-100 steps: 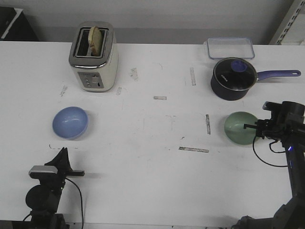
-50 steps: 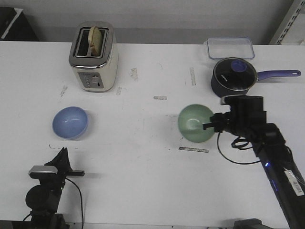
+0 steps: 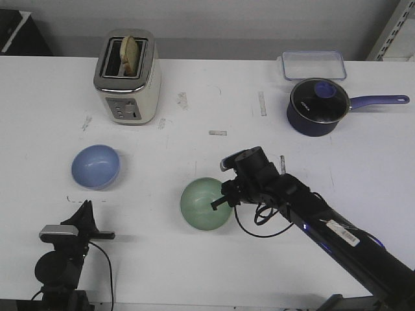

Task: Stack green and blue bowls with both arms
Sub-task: 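Drag the green bowl with the right gripper toward the table center, then release the green bowl and retract the right gripper to rest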

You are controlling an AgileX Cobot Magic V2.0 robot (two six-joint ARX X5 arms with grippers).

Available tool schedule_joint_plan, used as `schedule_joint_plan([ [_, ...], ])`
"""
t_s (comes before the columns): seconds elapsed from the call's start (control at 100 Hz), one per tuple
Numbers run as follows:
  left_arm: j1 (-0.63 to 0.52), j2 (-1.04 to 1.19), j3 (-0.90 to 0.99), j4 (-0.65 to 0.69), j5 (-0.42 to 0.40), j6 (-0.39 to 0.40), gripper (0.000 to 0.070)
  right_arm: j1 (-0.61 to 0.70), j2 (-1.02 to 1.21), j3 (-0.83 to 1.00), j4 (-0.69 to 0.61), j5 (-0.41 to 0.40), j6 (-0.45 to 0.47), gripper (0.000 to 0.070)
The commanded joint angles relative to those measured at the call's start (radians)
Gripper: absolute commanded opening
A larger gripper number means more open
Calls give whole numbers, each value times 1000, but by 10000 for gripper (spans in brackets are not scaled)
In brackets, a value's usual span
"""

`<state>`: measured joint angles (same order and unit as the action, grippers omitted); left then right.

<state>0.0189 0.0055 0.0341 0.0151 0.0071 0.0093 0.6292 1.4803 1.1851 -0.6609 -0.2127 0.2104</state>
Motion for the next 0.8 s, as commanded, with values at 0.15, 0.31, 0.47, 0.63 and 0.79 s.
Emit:
schedule_joint_plan([
  [0.15, 0, -2, -22, 14, 4, -2, 2, 32, 94, 19, 40, 5, 17, 2],
  [0.31, 0, -2, -22, 14, 4, -2, 2, 32, 128, 19, 39, 5, 12, 2],
  [0.47, 0, -2, -22, 14, 4, -2, 2, 32, 138, 19, 38, 27, -3, 2],
  [0.63, 0, -2, -22, 14, 4, -2, 2, 32, 140, 19, 36, 31, -15, 6],
  [0.79, 0, -2, -22, 13, 4, -2, 2, 32, 140, 19, 28, 30, -29, 94],
])
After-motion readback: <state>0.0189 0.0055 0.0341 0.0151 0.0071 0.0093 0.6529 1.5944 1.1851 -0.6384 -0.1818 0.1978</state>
